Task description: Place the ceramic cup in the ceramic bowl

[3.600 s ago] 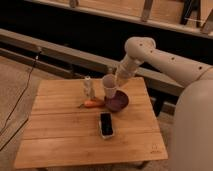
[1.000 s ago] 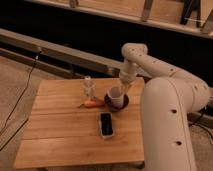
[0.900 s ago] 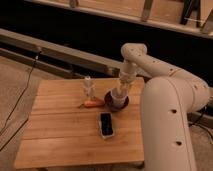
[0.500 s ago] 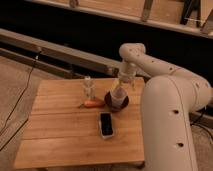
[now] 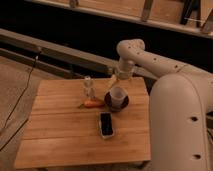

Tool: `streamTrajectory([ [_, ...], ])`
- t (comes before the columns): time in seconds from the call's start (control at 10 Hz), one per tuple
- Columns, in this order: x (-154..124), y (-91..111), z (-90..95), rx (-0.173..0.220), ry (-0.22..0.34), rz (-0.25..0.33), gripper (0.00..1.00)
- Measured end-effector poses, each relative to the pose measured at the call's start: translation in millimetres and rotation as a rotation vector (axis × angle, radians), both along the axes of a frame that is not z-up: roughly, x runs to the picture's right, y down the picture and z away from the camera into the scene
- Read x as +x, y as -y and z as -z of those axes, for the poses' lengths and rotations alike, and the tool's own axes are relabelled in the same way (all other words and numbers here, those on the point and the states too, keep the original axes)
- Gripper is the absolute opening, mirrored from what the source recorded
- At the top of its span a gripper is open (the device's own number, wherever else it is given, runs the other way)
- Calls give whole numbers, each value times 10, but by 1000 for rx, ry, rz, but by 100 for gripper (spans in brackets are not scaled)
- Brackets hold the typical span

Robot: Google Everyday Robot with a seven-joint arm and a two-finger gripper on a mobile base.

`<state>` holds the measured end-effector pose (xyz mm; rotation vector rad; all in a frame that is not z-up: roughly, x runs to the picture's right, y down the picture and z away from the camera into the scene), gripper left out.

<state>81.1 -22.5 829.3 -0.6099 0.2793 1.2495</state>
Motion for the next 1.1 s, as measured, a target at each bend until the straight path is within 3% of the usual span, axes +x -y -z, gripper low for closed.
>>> streamTrajectory([
  [0.2, -80, 44, 137, 86, -34, 84, 80],
  [0.5, -52, 51, 199, 177, -147, 182, 80],
  [1.1, -37, 50, 208, 190, -163, 194, 80],
])
